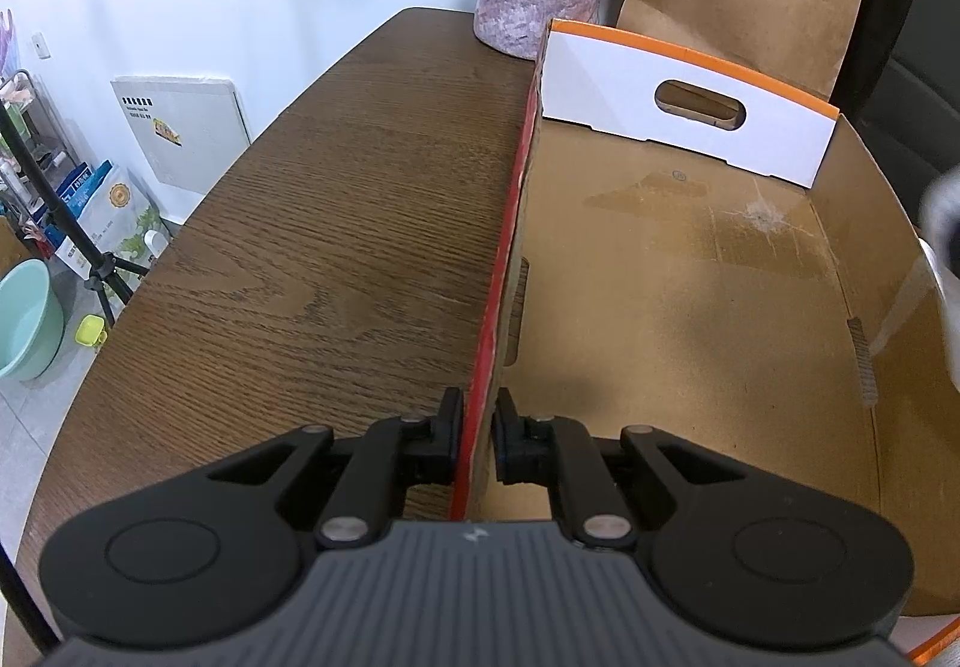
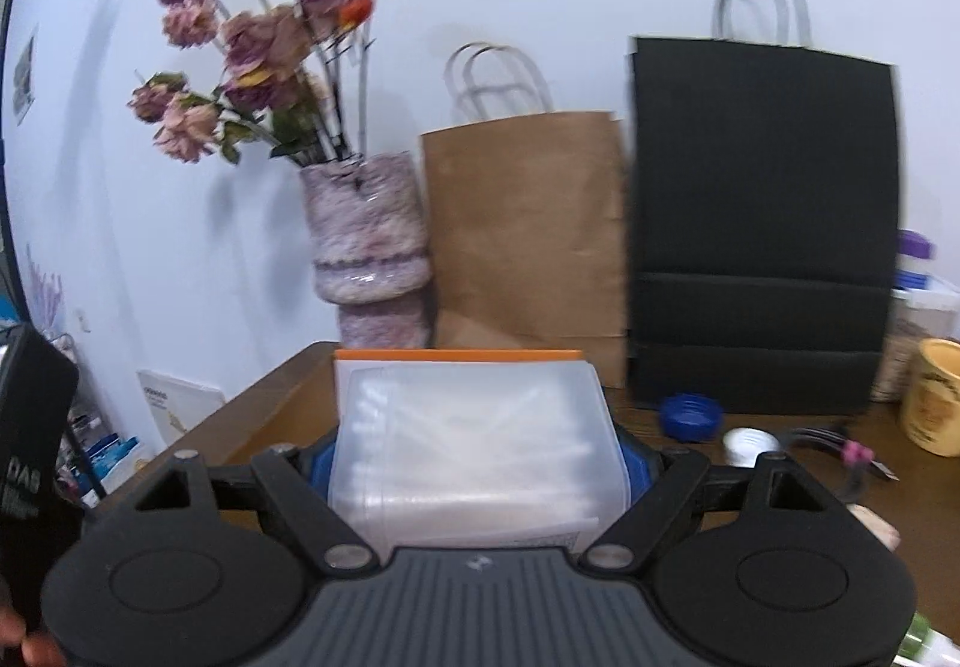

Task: Organize rigid objects
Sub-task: 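Carry the plastic box with the right tool into the orange box, release, then move the right tool back to the white spray bottle and grasp it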

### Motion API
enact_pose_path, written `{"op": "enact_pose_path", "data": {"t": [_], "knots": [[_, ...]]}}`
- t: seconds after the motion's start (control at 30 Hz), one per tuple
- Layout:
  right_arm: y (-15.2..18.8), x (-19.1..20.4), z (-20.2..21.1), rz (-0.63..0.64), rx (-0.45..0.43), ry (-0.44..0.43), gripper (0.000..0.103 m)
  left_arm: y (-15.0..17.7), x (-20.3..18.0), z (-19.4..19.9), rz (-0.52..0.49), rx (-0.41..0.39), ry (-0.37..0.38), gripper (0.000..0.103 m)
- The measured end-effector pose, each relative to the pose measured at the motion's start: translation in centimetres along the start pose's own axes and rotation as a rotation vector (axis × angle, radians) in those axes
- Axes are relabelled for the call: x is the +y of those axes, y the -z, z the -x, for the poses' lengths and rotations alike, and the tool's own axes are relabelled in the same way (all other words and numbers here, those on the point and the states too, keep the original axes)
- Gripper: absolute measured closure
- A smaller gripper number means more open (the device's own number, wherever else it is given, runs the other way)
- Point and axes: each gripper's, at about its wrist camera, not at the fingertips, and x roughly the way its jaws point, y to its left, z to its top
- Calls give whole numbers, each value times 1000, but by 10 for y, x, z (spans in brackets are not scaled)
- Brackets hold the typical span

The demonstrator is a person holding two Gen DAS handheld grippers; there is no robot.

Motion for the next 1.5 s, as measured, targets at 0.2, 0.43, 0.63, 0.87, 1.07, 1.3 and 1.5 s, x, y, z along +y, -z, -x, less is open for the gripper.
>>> {"op": "enact_pose_path", "data": {"t": [0.2, 0.43, 0.63, 0.87, 1.07, 1.3, 1.5], "knots": [[-9, 22, -40, 32, 52, -19, 21, 0, 1, 0, 3, 1, 1, 92], [-4, 21, -53, 21, 124, -69, 21, 0, 0, -1, 1, 0, -3, 92], [-3, 21, -52, 24, 133, -76, 21, 1, -1, 0, -4, -1, -7, 92], [-2, 22, -55, 36, 159, -72, 12, 0, 0, 0, -3, 0, -6, 92], [-3, 21, -52, 33, 148, -67, 0, 0, -1, 0, -3, -1, -7, 92], [-3, 21, -51, 28, 136, -64, 0, 0, 0, 0, -4, -1, -7, 92], [-7, 17, -39, 20, 103, -63, 0, 0, 0, 0, -4, -1, -7, 92]]}}
